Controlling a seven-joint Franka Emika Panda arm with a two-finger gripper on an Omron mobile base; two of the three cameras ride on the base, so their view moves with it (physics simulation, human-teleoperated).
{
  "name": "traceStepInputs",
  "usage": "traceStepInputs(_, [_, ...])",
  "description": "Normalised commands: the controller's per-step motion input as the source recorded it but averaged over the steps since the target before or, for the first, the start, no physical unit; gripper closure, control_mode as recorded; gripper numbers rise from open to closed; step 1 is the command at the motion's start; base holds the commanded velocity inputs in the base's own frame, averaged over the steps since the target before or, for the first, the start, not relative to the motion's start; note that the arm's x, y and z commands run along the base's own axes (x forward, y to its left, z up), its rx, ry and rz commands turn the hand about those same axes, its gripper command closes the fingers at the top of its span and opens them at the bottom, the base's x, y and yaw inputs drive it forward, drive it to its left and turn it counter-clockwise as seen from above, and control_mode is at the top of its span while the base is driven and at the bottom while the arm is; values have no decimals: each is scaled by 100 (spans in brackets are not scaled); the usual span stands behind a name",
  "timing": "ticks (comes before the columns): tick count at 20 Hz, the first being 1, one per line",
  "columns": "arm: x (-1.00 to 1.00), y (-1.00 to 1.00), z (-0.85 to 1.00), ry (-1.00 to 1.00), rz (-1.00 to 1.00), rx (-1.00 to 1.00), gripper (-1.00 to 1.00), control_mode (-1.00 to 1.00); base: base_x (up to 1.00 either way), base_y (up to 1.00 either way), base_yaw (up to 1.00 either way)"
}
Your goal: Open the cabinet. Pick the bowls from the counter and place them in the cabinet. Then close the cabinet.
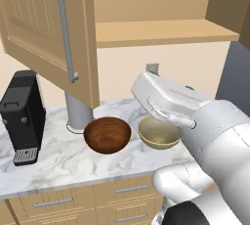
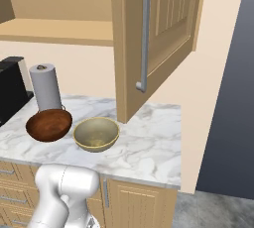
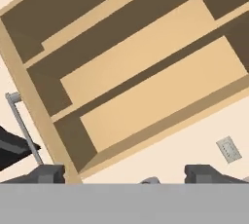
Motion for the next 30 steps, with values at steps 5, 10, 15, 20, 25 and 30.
traceStepInputs(5, [74, -96, 0, 5, 12, 22, -100, -100, 0, 0, 0])
traceStepInputs(10, [70, -24, -12, 1, 18, 1, -100, -100, 0, 0, 0])
traceStepInputs(15, [67, 0, -23, 12, 13, 0, -100, -100, 0, 0, 0])
traceStepInputs(20, [54, 0, -19, 51, 0, 0, -100, -100, 0, 0, 0])
traceStepInputs(25, [15, 28, 0, 59, 0, 0, -100, -100, 0, 0, 0])
traceStepInputs(30, [0, 91, -1, 11, 16, -2, -100, -100, 0, 0, 0])
